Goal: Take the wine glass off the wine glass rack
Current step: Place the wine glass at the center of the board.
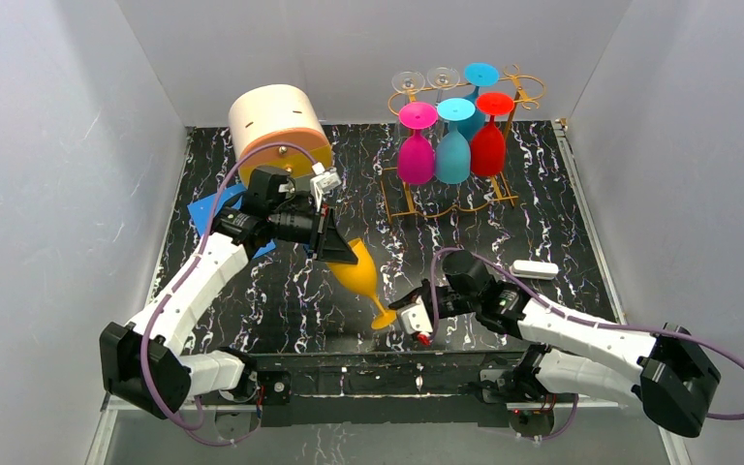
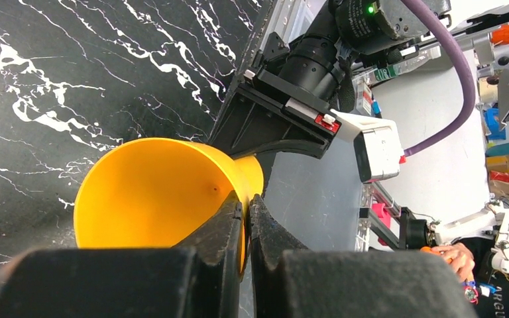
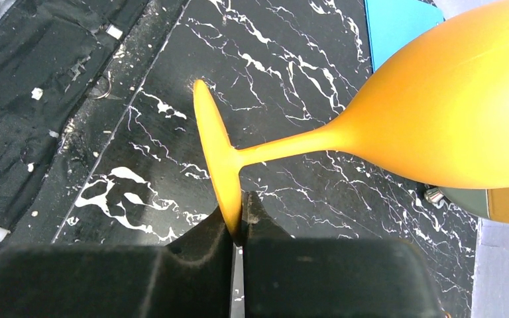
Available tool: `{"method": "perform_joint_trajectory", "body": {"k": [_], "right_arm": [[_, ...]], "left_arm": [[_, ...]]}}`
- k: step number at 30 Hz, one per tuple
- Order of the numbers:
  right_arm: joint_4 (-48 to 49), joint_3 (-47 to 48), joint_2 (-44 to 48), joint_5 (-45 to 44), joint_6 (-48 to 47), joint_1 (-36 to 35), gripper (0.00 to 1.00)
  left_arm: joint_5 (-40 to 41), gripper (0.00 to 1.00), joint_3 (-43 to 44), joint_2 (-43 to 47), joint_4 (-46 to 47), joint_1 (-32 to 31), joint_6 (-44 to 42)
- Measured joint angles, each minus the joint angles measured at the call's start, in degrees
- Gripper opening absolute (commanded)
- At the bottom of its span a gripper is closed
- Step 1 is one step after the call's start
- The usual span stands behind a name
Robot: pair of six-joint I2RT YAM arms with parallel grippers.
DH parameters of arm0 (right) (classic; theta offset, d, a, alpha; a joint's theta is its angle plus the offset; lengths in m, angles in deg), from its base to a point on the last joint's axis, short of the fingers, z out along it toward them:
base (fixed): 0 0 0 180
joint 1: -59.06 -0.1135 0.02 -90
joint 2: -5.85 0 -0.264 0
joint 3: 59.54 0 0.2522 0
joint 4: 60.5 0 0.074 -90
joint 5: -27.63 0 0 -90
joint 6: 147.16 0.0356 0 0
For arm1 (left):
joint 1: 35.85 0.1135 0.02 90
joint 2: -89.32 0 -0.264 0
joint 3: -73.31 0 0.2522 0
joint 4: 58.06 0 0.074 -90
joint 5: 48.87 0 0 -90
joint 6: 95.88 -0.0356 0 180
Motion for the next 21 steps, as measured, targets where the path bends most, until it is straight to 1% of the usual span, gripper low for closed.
{"method": "perform_joint_trajectory", "body": {"k": [1, 4, 5, 6, 10, 14, 17, 18, 21], "right_arm": [[-0.17, 0.0, 0.13, -0.13, 0.2, 0.0, 0.22], [-0.81, 0.15, 0.48, -0.39, 1.4, 0.0, 0.41], [-1.05, 0.33, 0.7, -0.37, 1.99, 0.02, 0.47], [-1.57, 0.61, 1.14, -0.04, 2.58, 0.07, 0.5], [-2.36, 1.11, 5.14, 2.32, 6.34, 0.04, 0.54], [-1.9, 1.05, 9.09, 3.89, 11.1, 0.04, 0.54], [-1.22, 0.07, 12.46, 3.69, 15.67, 0.04, 0.55], [-0.98, -0.52, 13.79, 3.3, 17.38, 0.04, 0.57], [0.94, -2.93, 19.04, 0.24, 24.57, 0.04, 0.66]], "left_arm": [[0.02, 0.0, 0.07, 0.02, -0.26, 0.0, -0.17], [1.07, 0.0, 0.46, 0.26, -1.11, -0.28, -0.55], [2.32, 0.0, 0.68, 0.48, -1.57, -0.33, -0.72], [3.3, 0.0, 0.87, 0.72, -1.84, -0.33, -0.9], [8.57, 0.0, 1.33, 3.3, -2.12, -0.31, -1.73], [14.23, 0.0, 1.99, 6.4, -2.23, -0.31, -2.51], [20.98, 0.0, 1.88, 8.2, -2.14, -0.31, -3.61], [23.37, 0.0, 1.57, 8.63, -1.99, -0.31, -3.93], [33.05, 0.0, -0.04, 9.68, -1.97, -0.31, -4.81]]}}
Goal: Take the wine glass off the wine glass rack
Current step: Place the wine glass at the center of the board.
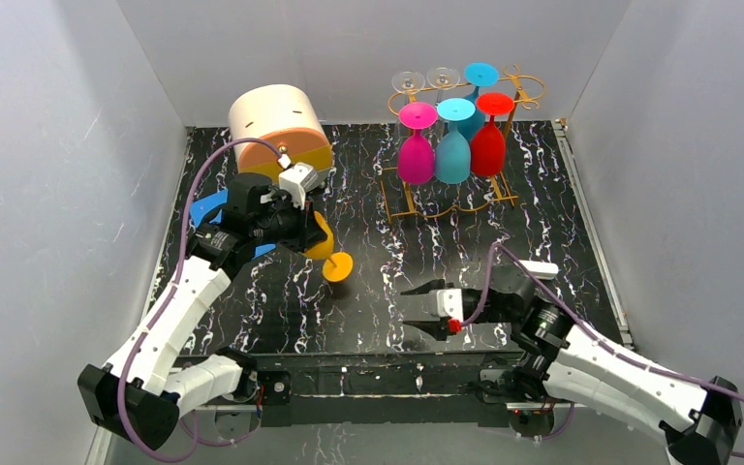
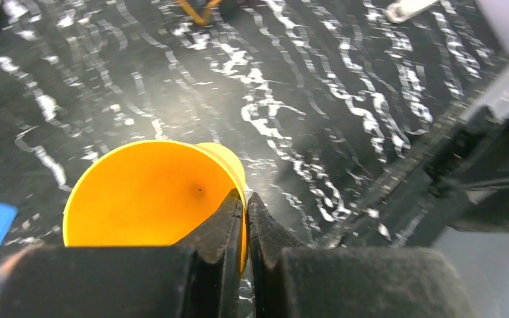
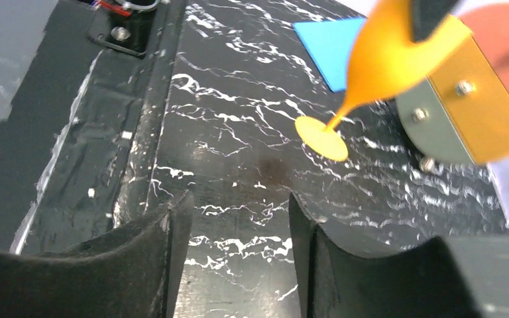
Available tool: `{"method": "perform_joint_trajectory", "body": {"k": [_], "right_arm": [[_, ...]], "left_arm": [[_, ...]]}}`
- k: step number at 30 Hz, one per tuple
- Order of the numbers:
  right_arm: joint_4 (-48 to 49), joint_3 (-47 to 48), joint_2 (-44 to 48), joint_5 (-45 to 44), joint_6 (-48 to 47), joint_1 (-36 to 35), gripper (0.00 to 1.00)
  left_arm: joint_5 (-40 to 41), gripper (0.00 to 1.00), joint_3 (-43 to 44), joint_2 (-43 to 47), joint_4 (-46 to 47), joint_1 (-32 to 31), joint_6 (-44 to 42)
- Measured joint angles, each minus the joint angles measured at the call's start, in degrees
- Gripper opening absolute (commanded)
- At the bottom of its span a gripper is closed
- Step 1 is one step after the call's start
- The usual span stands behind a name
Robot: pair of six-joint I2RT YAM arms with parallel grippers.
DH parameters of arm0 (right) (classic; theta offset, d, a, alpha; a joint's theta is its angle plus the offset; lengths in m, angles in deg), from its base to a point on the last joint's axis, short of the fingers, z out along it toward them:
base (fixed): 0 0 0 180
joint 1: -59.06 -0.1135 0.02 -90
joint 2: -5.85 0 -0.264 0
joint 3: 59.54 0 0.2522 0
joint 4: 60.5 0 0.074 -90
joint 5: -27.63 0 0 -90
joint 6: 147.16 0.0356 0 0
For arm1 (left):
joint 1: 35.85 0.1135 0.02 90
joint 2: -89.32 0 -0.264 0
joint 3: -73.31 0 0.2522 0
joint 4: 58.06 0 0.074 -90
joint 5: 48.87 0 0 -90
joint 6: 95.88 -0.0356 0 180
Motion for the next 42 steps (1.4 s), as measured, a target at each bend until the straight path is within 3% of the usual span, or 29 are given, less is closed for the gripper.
{"method": "perform_joint_trajectory", "body": {"k": [3, 6, 8, 9, 11, 14, 17, 18, 19, 24, 35, 42], "right_arm": [[1.11, -0.94, 4.07, -6.45, 8.68, 0.0, 0.87], [0.76, -0.57, 5.6, -14.78, 16.61, 0.0, 0.98], [-0.7, 0.66, 5.46, -24.96, 24.98, 0.0, 0.99], [-4.22, 3.69, 3.76, -39.19, 35.76, -0.09, 0.99], [-12.04, 8.31, 0.39, -52.52, 46.56, 0.04, 0.99], [-23.87, 16.48, -6.1, -64.52, 60.43, 2.78, 0.99], [-27.96, 17.25, -5.09, -59.1, 64.08, 16.83, 0.99], [-30.56, 20.76, -8.92, -49.18, 64.17, 29.68, 0.99], [-31.39, 23.43, -12.44, -43.23, 64.0, 35.56, 0.99], [-33.27, 27.78, -19.37, -32.24, 65.33, 46.62, 0.99], [-34.34, 31.06, -14.67, -26.6, 67.14, 47.32, 0.99], [-35.23, 31.12, -17.16, -26.4, 67.19, 47.32, 0.99]], "left_arm": [[6.95, 0.0, -1.75, 0.07, 0.98, 0.02, -0.04], [12.85, 0.0, -3.69, 0.55, 3.45, 0.02, -0.28], [18.25, 0.0, -4.66, 0.22, 5.57, 0.02, -1.46], [20.46, 0.0, -4.66, -0.61, 6.71, 0.02, -2.36], [24.57, 0.0, -4.42, -5.07, 9.44, 0.02, -4.92], [27.3, 0.0, -2.78, -12.07, 10.54, 0.02, -7.69], [28.17, 0.0, -2.01, -15.91, 11.1, 0.02, -9.79], [28.15, 0.0, -0.76, -16.83, 11.28, 0.02, -10.51], [28.17, 0.0, -0.46, -17.14, 11.37, 0.02, -10.75], [28.09, 0.0, 1.53, -19.02, 10.78, 0.02, -10.97], [25.75, 0.0, 5.01, -22.56, 9.07, 0.04, -10.23], [25.68, 0.02, 5.7, -22.56, 8.92, 0.04, -9.4]]}}
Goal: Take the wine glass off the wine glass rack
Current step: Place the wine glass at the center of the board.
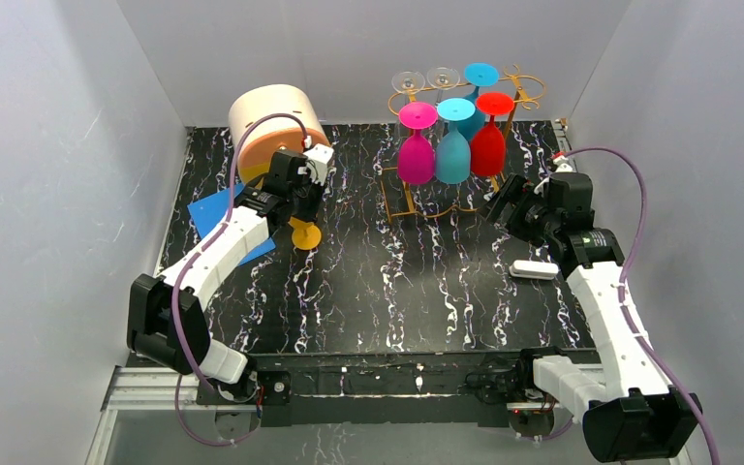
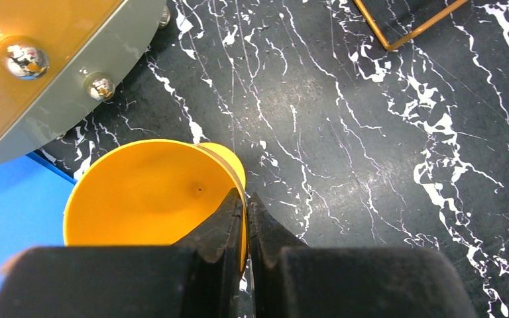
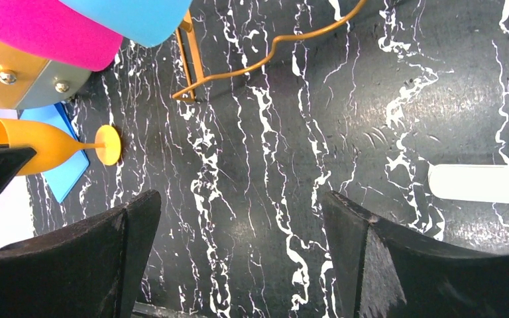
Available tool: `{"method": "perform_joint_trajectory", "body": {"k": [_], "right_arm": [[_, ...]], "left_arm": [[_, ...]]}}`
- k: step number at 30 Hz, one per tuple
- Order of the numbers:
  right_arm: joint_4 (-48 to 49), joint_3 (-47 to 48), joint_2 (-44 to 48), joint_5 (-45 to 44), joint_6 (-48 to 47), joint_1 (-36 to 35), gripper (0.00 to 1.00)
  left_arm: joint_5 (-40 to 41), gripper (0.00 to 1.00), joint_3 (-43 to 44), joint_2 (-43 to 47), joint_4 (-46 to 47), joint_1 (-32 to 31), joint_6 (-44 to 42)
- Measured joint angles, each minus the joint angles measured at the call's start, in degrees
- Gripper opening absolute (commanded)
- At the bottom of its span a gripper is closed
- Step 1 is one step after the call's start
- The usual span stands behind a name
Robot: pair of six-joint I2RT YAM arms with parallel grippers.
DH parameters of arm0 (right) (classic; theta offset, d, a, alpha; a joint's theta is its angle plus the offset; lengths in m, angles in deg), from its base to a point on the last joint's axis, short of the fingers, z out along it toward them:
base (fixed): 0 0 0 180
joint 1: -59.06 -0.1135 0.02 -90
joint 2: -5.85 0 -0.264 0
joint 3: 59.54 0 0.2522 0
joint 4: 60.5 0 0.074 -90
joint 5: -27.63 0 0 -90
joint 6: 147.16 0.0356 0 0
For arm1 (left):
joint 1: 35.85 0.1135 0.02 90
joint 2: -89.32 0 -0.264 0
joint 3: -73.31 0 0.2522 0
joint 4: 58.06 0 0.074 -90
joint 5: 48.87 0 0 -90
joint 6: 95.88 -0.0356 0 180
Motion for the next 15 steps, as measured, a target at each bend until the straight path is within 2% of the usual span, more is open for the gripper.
{"method": "perform_joint_trajectory", "body": {"k": [2, 7, 15], "right_arm": [[-0.7, 0.13, -0.46, 0.04, 0.0, 0.0, 0.99], [-1.07, 1.22, -0.33, -0.02, -0.07, 0.0, 0.99], [-1.03, 2.29, 1.66, -0.63, -0.87, 0.0, 0.99]], "left_arm": [[0.96, 0.13, 0.0, 0.0, 0.02, 0.0, 0.11], [2.82, 0.34, 0.02, 0.0, 0.02, 0.0, 0.39], [3.32, 0.48, 1.29, 0.0, -0.61, 0.0, 0.81]]}}
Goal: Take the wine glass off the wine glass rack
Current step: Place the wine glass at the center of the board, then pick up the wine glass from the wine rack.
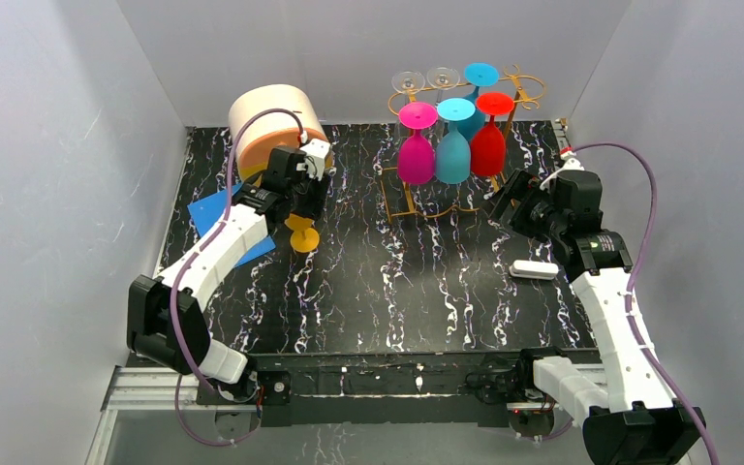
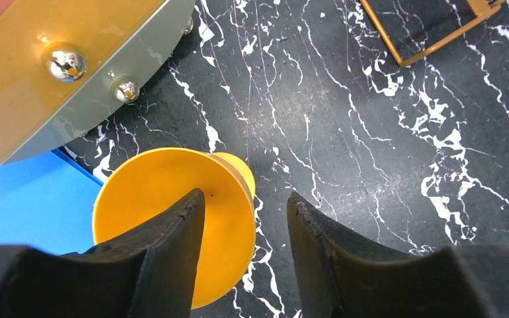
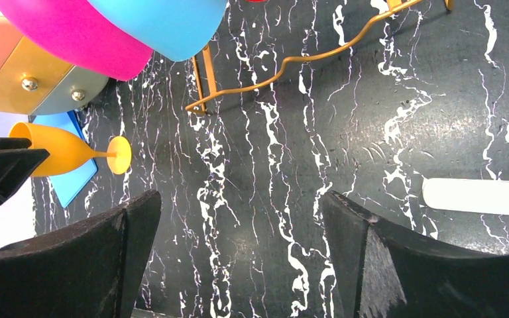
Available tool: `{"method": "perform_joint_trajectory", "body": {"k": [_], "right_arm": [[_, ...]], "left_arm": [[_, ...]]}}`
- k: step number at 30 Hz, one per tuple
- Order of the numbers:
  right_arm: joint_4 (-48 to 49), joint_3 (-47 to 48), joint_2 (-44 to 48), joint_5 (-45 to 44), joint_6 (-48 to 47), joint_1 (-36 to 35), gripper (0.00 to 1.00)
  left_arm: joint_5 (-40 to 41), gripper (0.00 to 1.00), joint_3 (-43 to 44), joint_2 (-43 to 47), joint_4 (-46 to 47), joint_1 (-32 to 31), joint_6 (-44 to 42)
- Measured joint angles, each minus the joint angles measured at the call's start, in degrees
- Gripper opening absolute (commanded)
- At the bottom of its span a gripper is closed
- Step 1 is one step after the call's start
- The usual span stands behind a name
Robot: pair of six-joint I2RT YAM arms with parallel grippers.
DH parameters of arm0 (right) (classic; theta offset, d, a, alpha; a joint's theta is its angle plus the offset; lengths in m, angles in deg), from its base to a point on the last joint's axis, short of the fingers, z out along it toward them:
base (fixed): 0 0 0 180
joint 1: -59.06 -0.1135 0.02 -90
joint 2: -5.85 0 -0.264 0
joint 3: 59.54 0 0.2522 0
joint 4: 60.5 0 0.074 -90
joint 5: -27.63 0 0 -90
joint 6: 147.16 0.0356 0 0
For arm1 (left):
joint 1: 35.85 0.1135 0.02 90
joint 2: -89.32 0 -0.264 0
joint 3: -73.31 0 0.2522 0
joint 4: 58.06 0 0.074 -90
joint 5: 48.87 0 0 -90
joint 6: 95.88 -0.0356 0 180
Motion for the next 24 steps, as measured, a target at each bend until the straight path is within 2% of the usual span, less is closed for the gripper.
{"method": "perform_joint_trajectory", "body": {"k": [3, 12, 13, 17, 24], "right_arm": [[-0.02, 0.17, 0.0, 0.07, -0.55, 0.0, 0.99], [0.74, 0.76, -0.07, 1.18, -0.42, 0.0, 0.99], [0.79, 0.79, -0.07, 1.18, -0.39, 0.0, 0.99], [2.78, 0.92, -0.07, -0.52, 1.44, 0.0, 0.99], [6.32, 5.09, -2.58, -7.54, 4.13, 0.0, 0.97]], "left_arm": [[0.0, 0.52, 0.76, 0.33, -0.17, 0.0, 0.11], [0.17, 0.76, 1.42, 6.51, -1.36, 0.0, 1.05], [0.17, 0.96, 1.42, 7.43, -1.51, 0.0, 1.18], [0.22, 0.98, -0.13, 14.67, -1.53, 0.0, 4.46], [0.5, 0.98, -8.28, 29.09, -1.84, 0.0, 12.79]]}}
